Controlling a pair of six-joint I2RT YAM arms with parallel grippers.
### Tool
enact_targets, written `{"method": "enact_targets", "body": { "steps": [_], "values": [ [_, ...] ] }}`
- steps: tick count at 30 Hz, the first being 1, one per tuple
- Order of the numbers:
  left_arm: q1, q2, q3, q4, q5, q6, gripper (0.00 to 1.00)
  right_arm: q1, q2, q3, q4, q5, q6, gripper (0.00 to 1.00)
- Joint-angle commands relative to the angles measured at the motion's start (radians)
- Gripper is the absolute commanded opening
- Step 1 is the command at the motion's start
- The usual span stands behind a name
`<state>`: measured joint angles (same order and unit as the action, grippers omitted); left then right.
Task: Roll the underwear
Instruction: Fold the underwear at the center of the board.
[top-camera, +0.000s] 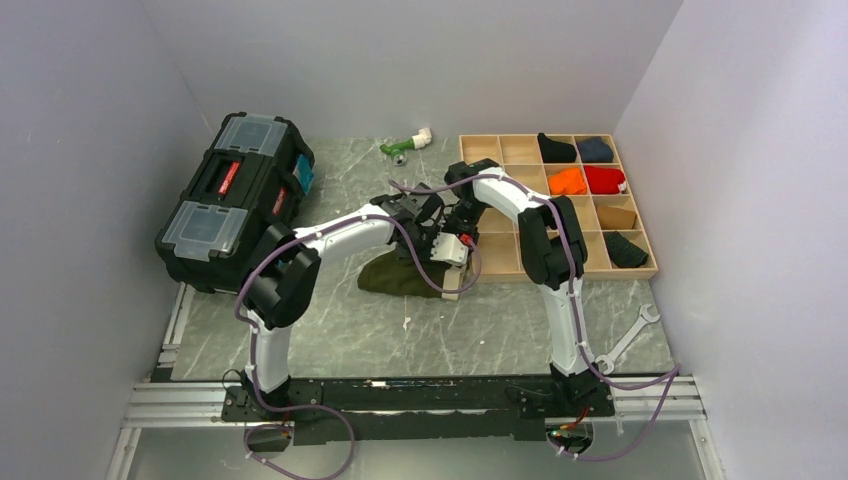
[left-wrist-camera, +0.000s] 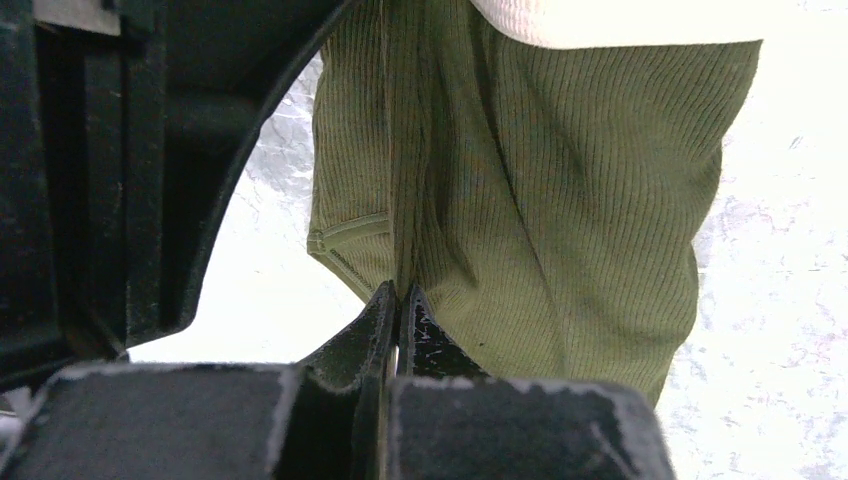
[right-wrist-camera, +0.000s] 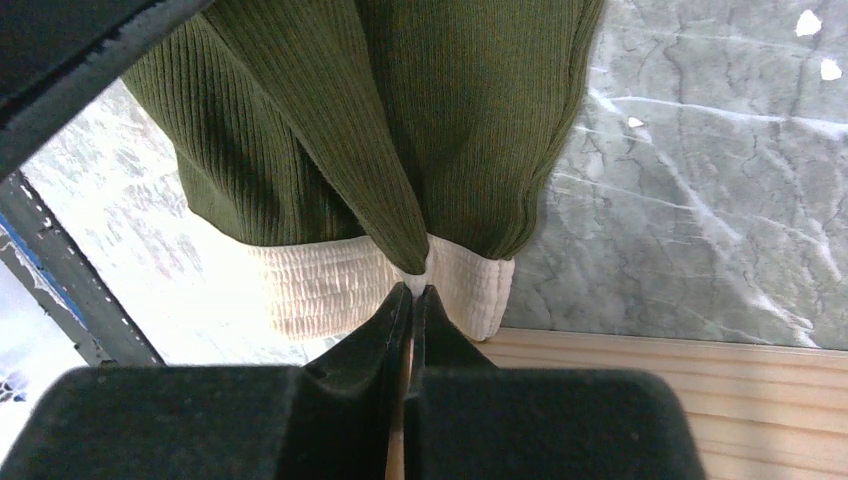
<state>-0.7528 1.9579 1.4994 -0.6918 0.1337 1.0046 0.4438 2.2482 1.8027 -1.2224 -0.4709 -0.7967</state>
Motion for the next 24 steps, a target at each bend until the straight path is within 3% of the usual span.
{"method": "enact_targets", "body": {
  "steps": [1, 7, 24],
  "values": [
    [0.008, 0.009, 0.039, 0.018, -0.004, -0.001, 0.0, -0.001, -0.004, 0.032, 0.009, 0.045, -0.014, 0.03],
    [0.014, 0.018, 0.047, 0.027, -0.01, -0.004, 0.0, 0.001, -0.004, 0.017, 0.028, 0.063, -0.009, 0.06],
    [0.016, 0.039, 0.057, 0.036, -0.008, -0.019, 0.0, 0.003, -0.035, 0.005, 0.056, 0.088, 0.016, 0.28]
  ]
}}
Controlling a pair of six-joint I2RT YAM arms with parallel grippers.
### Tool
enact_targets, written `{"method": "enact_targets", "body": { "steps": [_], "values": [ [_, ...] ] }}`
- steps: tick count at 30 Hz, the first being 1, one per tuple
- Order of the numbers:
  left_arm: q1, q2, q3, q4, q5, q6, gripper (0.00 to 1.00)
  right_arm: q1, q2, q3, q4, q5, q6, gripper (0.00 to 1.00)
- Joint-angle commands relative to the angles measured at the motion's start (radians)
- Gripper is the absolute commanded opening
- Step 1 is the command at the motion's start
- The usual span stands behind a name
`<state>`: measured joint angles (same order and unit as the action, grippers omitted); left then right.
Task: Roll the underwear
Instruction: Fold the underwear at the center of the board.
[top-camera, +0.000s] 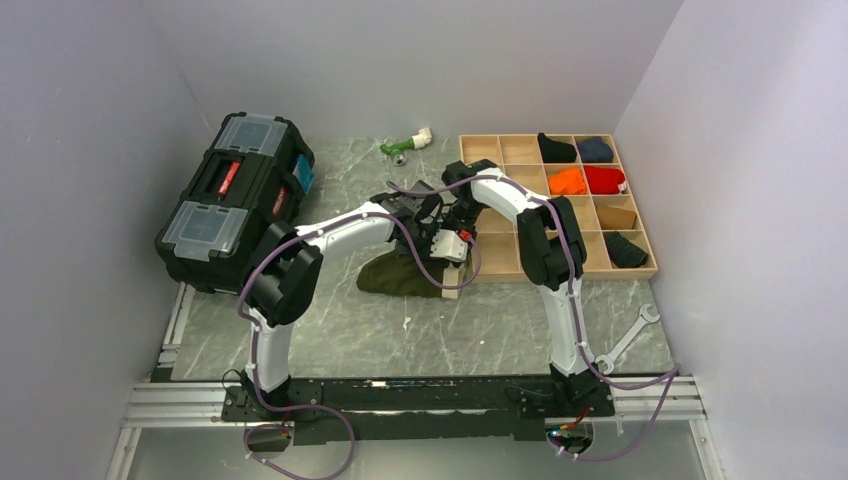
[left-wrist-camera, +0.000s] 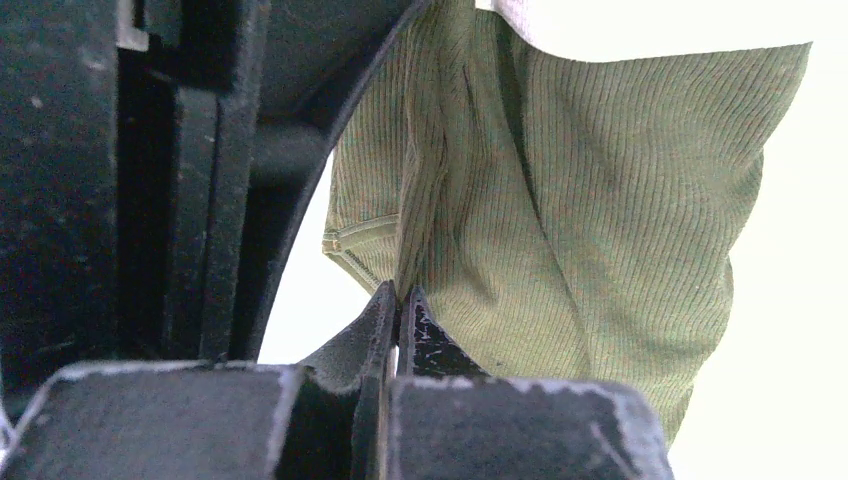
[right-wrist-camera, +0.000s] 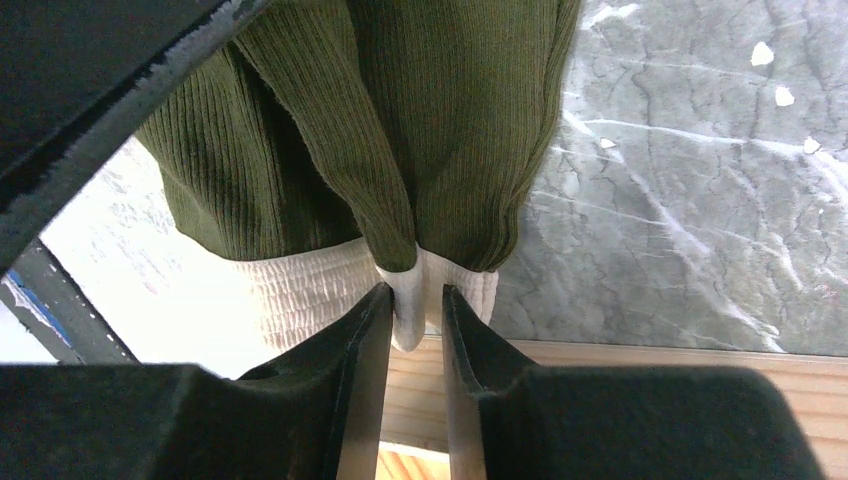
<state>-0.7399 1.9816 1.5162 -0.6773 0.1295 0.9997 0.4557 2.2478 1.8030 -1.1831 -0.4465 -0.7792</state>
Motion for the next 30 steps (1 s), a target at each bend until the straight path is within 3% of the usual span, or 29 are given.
{"method": "enact_targets", "body": {
  "steps": [1, 30],
  "values": [
    [0.004, 0.018, 0.041, 0.024, -0.003, -0.016, 0.0, -0.008, -0.038, 0.004, 0.017, 0.066, -0.001, 0.29],
    [0.012, 0.035, 0.053, 0.047, -0.009, -0.041, 0.0, -0.001, -0.064, -0.001, 0.022, 0.196, -0.016, 0.29]
  ]
}}
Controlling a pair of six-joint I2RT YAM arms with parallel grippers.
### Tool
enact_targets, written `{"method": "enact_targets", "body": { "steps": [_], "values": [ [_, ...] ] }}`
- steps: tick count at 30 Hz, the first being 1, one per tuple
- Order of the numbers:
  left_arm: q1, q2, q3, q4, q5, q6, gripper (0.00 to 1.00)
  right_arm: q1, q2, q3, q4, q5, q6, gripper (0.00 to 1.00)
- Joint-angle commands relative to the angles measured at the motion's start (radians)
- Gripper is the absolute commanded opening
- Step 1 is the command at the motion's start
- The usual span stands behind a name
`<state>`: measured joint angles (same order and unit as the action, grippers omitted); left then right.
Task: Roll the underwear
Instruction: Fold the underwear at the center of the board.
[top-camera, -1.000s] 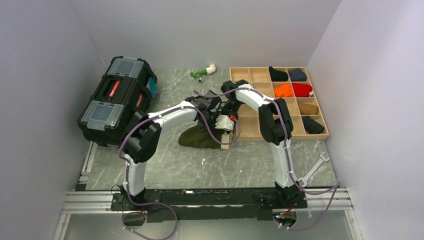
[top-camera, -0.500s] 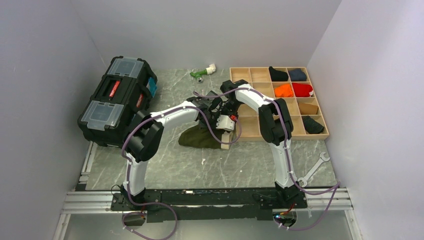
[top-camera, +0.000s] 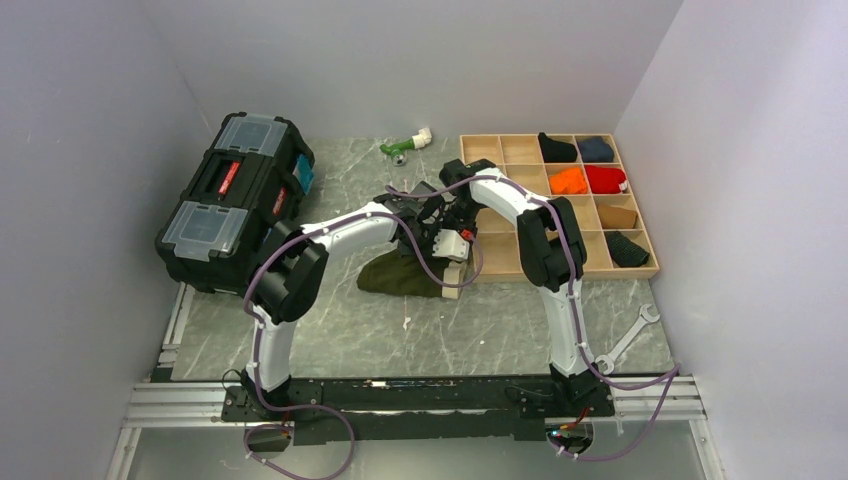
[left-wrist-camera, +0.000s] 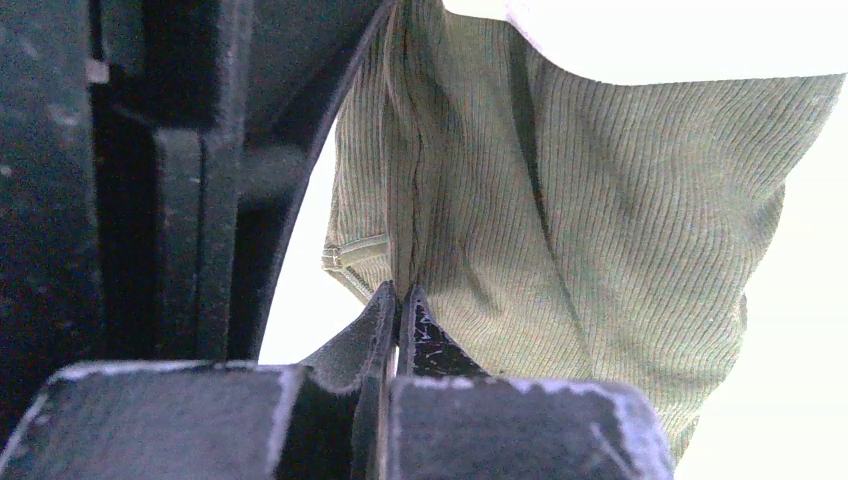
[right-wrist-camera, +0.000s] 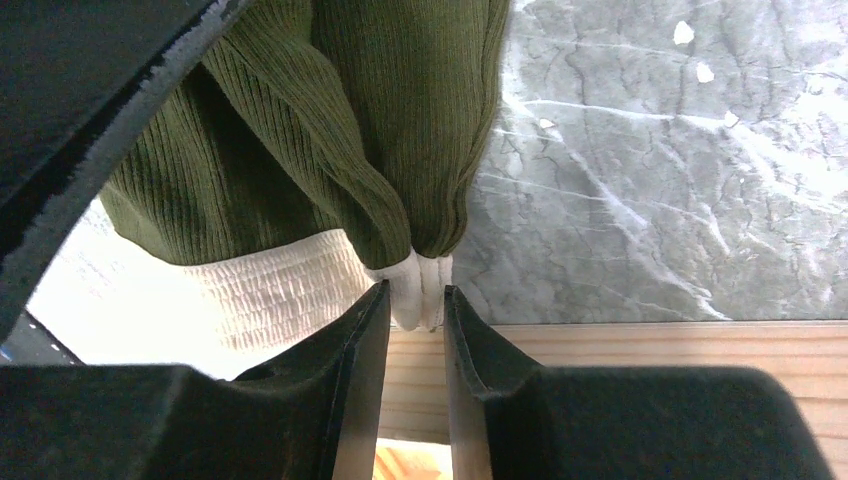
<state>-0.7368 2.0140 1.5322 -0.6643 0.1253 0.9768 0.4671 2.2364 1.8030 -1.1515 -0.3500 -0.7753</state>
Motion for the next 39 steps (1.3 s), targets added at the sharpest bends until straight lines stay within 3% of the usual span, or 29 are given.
{"method": "enact_targets", "body": {
  "steps": [1, 19, 39],
  "values": [
    [0.008, 0.002, 0.038, 0.034, -0.005, -0.017, 0.0, -0.012, -0.054, 0.0, -0.01, 0.103, -0.02, 0.29],
    [0.014, -0.001, 0.032, 0.063, -0.023, -0.043, 0.0, -0.003, -0.064, 0.017, 0.001, 0.129, -0.009, 0.34],
    [0.014, 0.007, 0.037, 0.077, 0.016, -0.067, 0.0, -0.003, -0.106, 0.018, -0.01, 0.04, 0.011, 0.41]
  ]
}}
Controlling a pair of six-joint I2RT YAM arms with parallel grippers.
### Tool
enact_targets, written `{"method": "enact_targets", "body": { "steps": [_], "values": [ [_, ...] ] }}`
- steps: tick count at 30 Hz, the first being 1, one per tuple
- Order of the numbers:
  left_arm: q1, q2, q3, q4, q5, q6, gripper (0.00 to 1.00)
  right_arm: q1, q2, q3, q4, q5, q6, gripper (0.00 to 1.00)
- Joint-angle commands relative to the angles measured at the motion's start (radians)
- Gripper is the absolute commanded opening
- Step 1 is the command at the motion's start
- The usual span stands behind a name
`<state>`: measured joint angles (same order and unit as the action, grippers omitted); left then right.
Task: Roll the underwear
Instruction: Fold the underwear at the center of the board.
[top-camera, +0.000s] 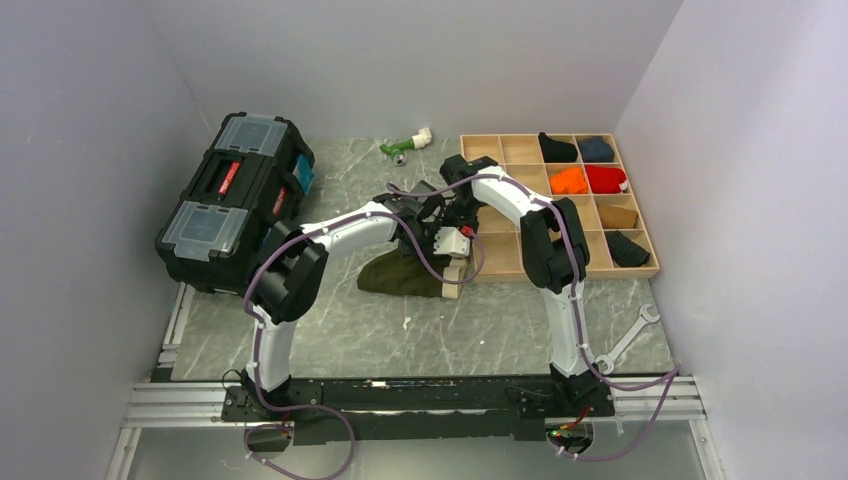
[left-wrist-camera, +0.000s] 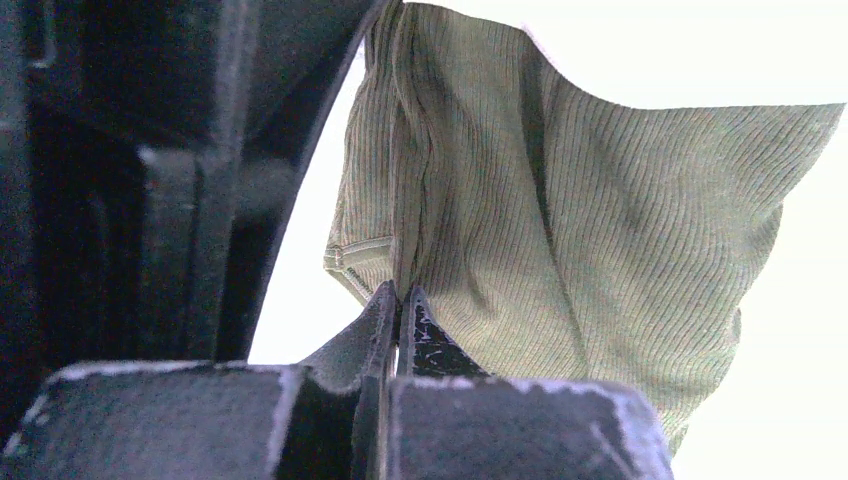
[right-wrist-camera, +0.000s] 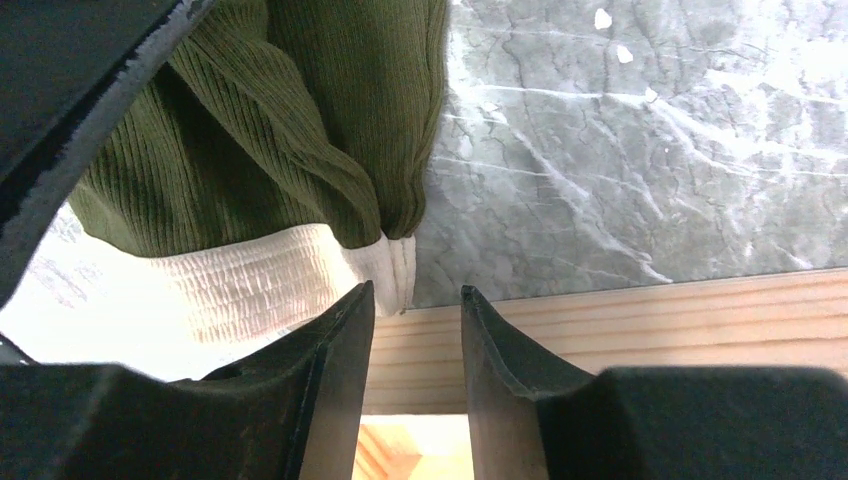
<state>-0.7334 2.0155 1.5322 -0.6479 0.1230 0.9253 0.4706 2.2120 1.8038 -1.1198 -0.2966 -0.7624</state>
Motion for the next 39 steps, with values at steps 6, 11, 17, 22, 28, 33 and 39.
{"method": "enact_targets", "body": {
  "steps": [6, 11, 17, 22, 28, 33, 39],
  "values": [
    [0.01, -0.001, 0.024, 0.073, 0.021, -0.02, 0.0, -0.016, -0.118, -0.007, -0.032, -0.079, 0.014, 0.43],
    [0.01, -0.007, 0.017, 0.085, 0.017, -0.026, 0.0, -0.038, -0.125, -0.013, -0.029, -0.159, 0.043, 0.43],
    [0.011, -0.01, 0.012, 0.091, 0.008, -0.03, 0.0, -0.066, -0.124, -0.046, -0.006, -0.245, 0.075, 0.43],
    [0.017, -0.024, -0.002, 0.097, 0.007, -0.034, 0.09, -0.071, -0.137, -0.084, 0.019, -0.247, 0.082, 0.43],
    [0.02, -0.054, -0.029, 0.118, 0.003, -0.042, 0.24, -0.076, -0.144, -0.084, 0.014, -0.24, 0.08, 0.43],
    [0.021, -0.067, -0.036, 0.13, 0.0, -0.054, 0.36, -0.077, -0.147, -0.081, 0.011, -0.241, 0.078, 0.43],
    [0.03, -0.101, -0.048, 0.166, 0.015, -0.086, 0.47, -0.077, -0.15, -0.089, 0.011, -0.255, 0.08, 0.42]
  ]
}}
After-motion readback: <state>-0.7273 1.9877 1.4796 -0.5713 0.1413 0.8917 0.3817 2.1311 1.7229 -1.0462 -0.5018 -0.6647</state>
